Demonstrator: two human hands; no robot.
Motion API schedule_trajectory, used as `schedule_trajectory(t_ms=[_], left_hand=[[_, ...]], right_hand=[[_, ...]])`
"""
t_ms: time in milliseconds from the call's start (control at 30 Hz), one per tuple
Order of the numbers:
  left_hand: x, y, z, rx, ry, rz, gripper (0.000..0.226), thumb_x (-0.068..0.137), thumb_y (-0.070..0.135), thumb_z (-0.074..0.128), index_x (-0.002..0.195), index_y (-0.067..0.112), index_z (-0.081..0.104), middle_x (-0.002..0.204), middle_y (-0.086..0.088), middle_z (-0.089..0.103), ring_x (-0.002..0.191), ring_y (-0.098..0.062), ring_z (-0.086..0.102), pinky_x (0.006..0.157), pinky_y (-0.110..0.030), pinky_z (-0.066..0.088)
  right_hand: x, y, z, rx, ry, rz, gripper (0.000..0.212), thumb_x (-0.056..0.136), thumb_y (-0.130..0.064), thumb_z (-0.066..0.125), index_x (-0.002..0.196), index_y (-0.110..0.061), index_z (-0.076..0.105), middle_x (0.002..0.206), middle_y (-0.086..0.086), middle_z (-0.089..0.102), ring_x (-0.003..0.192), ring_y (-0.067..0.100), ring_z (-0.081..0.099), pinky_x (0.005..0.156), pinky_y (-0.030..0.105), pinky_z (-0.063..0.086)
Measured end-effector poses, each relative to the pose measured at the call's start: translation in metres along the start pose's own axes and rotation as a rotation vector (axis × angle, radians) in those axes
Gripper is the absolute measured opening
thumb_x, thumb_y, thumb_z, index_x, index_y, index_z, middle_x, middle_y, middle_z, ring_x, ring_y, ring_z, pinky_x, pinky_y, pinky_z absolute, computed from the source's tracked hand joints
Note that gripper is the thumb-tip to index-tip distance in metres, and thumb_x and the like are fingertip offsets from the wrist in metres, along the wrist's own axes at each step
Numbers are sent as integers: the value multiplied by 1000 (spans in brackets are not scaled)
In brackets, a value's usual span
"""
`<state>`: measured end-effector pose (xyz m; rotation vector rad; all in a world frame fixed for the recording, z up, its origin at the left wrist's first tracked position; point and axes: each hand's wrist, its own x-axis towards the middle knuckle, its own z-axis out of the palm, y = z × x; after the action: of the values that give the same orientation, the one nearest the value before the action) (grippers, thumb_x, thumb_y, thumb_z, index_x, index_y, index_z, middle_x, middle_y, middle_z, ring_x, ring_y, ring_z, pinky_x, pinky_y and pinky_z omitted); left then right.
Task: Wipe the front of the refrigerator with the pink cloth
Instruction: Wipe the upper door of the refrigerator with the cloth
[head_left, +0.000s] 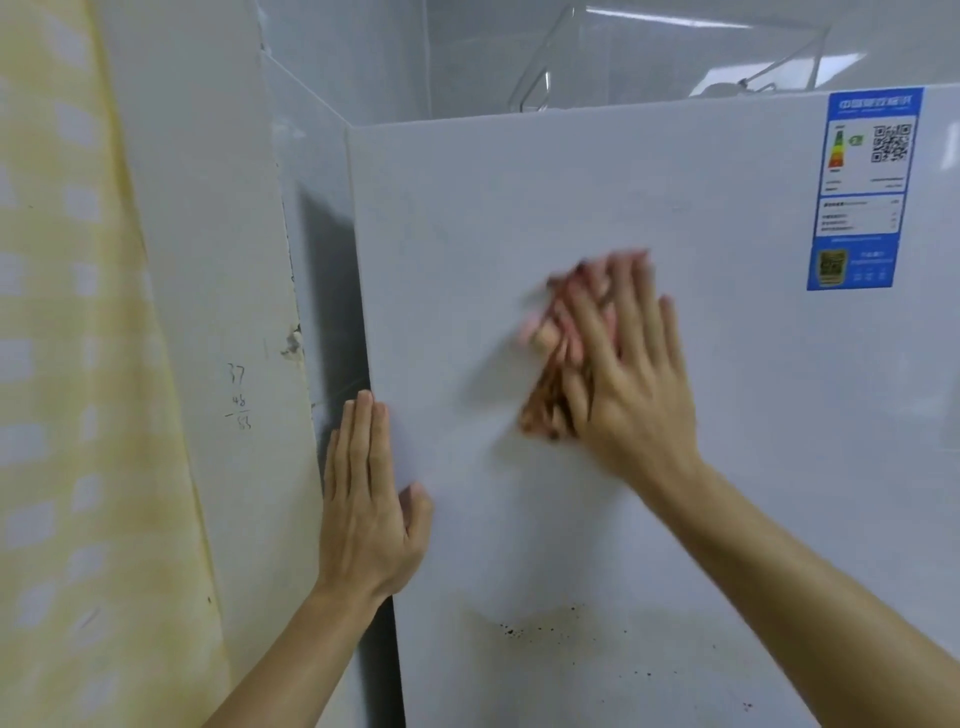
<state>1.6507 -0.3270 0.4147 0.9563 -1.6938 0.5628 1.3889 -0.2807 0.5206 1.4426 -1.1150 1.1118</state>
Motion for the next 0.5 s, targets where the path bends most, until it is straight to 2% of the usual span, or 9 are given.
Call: schedule_trajectory(t_ms=[100, 167, 300, 400, 500], left_hand=[[1, -12, -10, 110, -13, 51, 85, 93, 42, 50, 164, 7, 21, 174, -12, 16, 162, -32, 12, 129, -60, 10], [0, -23, -15, 169, -19, 59, 84, 93, 50, 53, 164, 15, 26, 174, -10, 17, 161, -33, 13, 127, -64, 7], [-8, -51, -21, 179, -53, -33, 90, 93, 68, 49, 166, 30, 14, 175, -9, 6, 162, -32, 3, 126, -68, 2], [-9, -59, -20, 136, -97, -34, 94, 92, 71, 49, 167, 28, 12, 175, -11, 1, 162, -35, -2, 125, -70, 5], [-8, -54, -20, 118, -109, -44, 93, 92, 70, 49, 167, 29, 11, 175, -11, -2, 162, -35, -4, 124, -72, 4]], right_hand=[[59, -26, 11, -28, 98, 217, 63, 103, -32, 49, 163, -18, 35, 169, 26, 23, 158, 47, 18, 131, 54, 13], [69, -57, 20, 6, 103, 226, 68, 98, -34, 52, 163, -20, 37, 168, 28, 24, 157, 50, 19, 130, 56, 13], [7, -109, 37, 51, -33, -93, 63, 106, -40, 46, 164, -21, 33, 170, 22, 21, 159, 43, 17, 131, 54, 14], [-56, -108, 39, 18, -167, -340, 62, 110, -46, 41, 166, -21, 29, 172, 18, 19, 160, 39, 17, 131, 52, 18], [-90, -88, 29, -47, -278, -534, 63, 110, -42, 41, 167, -21, 24, 174, 15, 15, 162, 34, 12, 133, 49, 11]])
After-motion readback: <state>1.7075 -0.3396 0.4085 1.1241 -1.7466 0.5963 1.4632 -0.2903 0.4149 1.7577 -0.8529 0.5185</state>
